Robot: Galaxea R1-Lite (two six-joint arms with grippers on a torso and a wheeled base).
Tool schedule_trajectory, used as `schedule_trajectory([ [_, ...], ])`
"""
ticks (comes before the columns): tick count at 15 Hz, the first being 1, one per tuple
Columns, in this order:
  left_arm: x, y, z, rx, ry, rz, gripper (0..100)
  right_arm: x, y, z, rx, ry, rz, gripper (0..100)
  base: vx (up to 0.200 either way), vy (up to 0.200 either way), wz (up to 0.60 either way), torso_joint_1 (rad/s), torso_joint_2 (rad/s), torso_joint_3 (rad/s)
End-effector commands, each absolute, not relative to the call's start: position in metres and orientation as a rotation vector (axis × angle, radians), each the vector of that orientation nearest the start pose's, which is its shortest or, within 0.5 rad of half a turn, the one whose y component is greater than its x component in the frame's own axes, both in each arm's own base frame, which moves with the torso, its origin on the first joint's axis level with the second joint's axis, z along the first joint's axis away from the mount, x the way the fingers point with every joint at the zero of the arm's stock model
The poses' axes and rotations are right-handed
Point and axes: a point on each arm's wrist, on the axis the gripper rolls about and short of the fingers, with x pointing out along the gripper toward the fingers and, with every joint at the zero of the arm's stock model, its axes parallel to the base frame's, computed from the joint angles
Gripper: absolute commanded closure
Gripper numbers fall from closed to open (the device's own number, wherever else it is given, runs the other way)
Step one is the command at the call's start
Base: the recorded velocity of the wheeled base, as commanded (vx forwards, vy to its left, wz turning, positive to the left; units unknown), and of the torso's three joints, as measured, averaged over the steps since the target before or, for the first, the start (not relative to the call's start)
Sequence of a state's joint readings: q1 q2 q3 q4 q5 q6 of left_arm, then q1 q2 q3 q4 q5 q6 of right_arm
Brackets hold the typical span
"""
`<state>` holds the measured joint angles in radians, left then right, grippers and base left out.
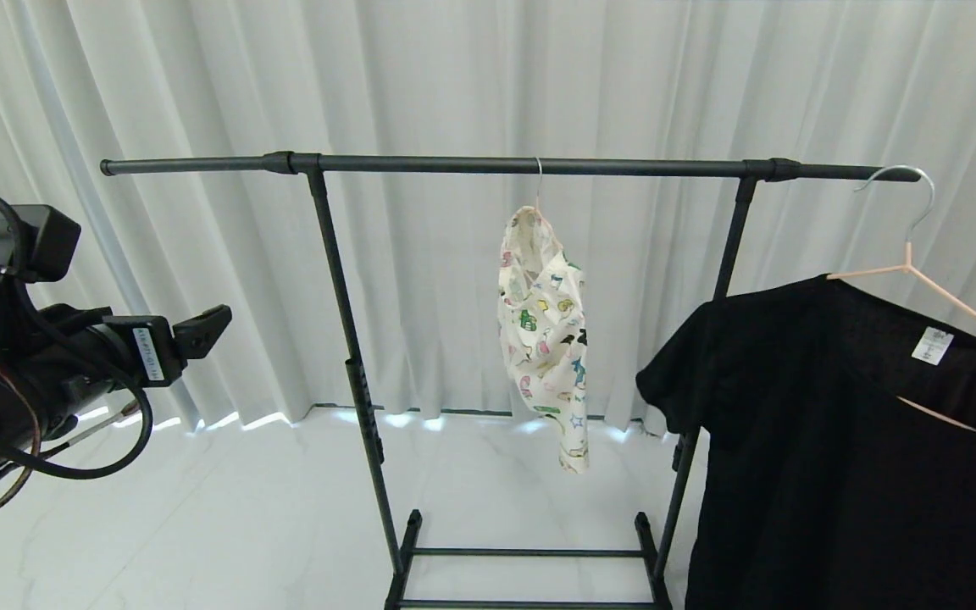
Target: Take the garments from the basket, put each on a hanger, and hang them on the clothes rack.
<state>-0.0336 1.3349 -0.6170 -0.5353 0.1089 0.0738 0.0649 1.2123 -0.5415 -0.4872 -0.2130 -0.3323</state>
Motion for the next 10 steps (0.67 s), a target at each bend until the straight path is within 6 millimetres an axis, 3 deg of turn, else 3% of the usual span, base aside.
schedule_trajectory([
  [1,0.212,-0.007,0.215,0.088,0.185,0.062,0,0.203,0.01,0.209,-0.359,0.217,-0.123,100,0.0,0.0,0.0,0.0,0.0,0.0],
  [6,0.206,-0.009,0.218,0.122,0.169,0.041,0,0.275,0.043,0.215,-0.289,0.165,-0.131,100,0.0,0.0,0.0,0.0,0.0,0.0],
  [10,0.198,-0.015,0.211,0.155,0.184,0.004,0,0.305,0.064,0.226,-0.248,0.122,-0.18,100,0.2,0.0,0.0,-0.004,0.0,0.008],
])
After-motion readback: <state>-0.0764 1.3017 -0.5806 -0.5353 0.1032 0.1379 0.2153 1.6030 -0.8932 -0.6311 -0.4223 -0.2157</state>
